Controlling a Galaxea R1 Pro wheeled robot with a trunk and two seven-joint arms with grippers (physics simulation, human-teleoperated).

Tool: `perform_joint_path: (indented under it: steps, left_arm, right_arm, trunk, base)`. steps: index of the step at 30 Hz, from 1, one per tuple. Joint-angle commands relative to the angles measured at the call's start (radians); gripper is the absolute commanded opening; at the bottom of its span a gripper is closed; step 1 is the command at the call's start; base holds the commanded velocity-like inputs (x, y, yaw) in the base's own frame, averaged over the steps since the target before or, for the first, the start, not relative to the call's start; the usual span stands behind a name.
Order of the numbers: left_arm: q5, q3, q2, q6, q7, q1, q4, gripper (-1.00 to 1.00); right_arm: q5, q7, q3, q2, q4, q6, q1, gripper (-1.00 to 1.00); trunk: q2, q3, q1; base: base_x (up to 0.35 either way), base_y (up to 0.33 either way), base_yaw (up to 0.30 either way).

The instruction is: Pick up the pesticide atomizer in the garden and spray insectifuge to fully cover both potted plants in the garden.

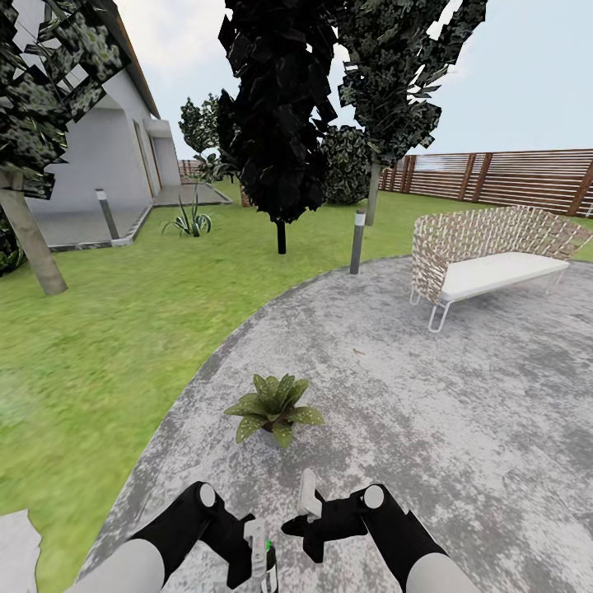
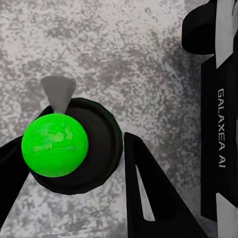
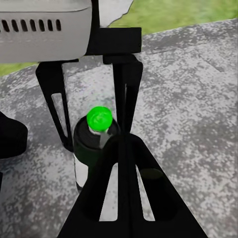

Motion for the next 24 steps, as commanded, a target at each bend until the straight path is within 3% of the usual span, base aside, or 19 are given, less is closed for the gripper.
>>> perform_joint_path:
  steps: [1,24]
  left_arm:
    - [-0.007,0.0,-0.002,-0.007,-0.002,0.0,-0.001,-1.0]
    - [-0.001,0.006,-0.017,-0.007,-0.01,0.0,-0.017,-1.0]
  right_arm:
    - [0.008,0.001,-0.001,0.0,-0.001,-0.005,0.0,-1.0]
    - [0.008,0.001,-0.002,0.0,-0.001,-0.005,0.0,-1.0]
  trunk:
    - [0.0,-0.001,0.0]
    - [0.0,-0.001,0.0]
  base:
    - [0.0,0.0,0.0]
    - [0.0,0.0,0.0]
